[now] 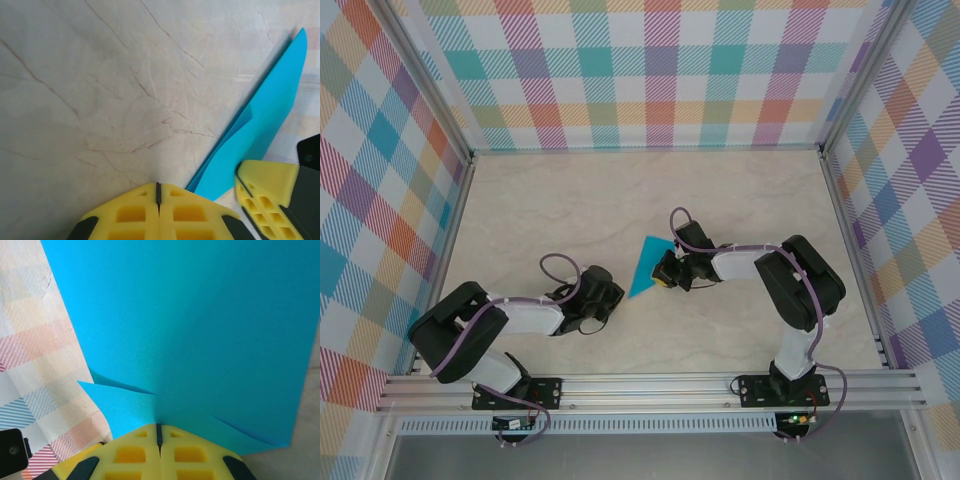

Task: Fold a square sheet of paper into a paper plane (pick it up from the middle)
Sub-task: Third fold the triangle at the center of the table.

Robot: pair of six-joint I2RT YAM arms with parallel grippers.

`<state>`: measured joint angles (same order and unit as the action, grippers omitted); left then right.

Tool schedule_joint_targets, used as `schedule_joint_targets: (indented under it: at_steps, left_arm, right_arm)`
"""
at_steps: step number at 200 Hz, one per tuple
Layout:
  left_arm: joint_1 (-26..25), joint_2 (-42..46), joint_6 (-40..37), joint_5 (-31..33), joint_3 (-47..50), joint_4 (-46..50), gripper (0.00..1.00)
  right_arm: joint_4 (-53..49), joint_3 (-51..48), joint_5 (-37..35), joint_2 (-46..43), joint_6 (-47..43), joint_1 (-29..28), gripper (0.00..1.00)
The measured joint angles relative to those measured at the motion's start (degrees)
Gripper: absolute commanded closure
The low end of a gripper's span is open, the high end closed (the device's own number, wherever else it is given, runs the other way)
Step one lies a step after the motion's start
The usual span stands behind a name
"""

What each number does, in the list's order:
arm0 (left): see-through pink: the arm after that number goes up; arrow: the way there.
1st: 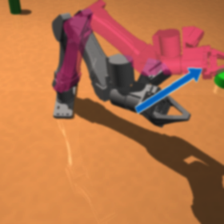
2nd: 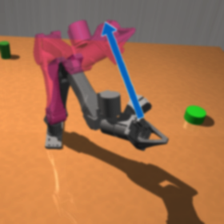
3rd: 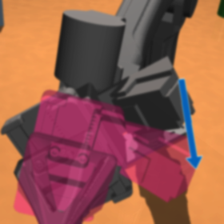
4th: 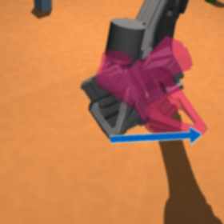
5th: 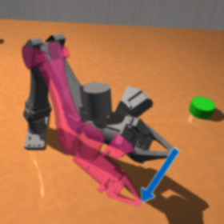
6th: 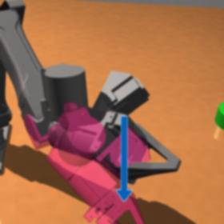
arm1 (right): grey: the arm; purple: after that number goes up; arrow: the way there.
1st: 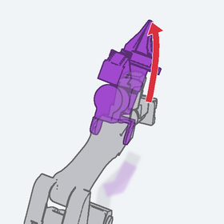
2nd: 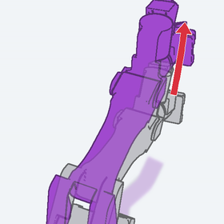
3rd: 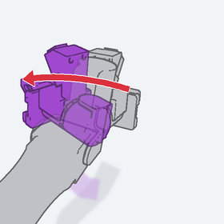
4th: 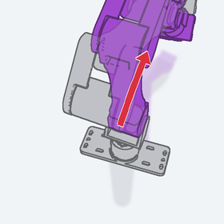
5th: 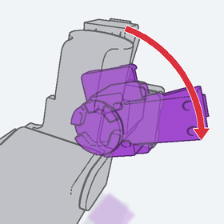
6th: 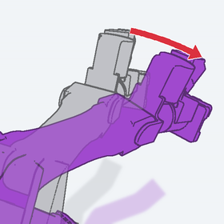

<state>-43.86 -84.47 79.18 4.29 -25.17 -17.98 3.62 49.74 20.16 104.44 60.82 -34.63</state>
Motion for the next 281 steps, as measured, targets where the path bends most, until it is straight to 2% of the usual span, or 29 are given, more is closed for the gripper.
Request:
schedule_joint_targets:
  at_steps: [21,52,76,97,144,191,221,281]
  left_arm:
    - [0.0,0.3,-4.2,0.5,-3.1,5.4,1.00]
    - [0.1,0.3,-11.5,-0.9,-9.2,9.2,0.96]
    - [0.7,-0.2,-16.4,-4.0,-12.9,10.0,0.93]
    - [1.4,-3.2,-20.7,-7.9,-16.6,11.1,0.95]
    - [1.8,-7.6,-26.4,-11.8,-20.6,13.0,0.97]
    - [2.7,-7.5,-27.9,-11.1,-20.1,13.8,0.95]
    - [3.6,-7.9,-29.1,-13.6,-20.2,12.8,0.95]
    - [3.8,-12.9,-29.6,-15.2,-22.0,12.2,0.96]
  right_arm:
    - [-0.5,0.1,-0.5,-0.4,-1.4,0.0,0.89]
    - [-5.6,1.7,-2.7,-2.4,-5.0,0.1,0.72]
    - [-9.1,3.7,-4.1,-5.8,-7.2,0.5,0.64]
    - [-10.7,3.9,-5.0,-9.4,-7.8,1.5,0.59]
    - [-12.7,1.8,-6.8,-11.7,-7.7,3.9,0.56]
    - [-14.3,0.6,-7.1,-11.7,-7.5,4.0,0.54]
    - [-14.3,0.6,-7.1,-11.4,-7.4,4.0,0.54]
    - [-14.3,0.6,-7.1,-11.3,-6.9,4.0,0.54]
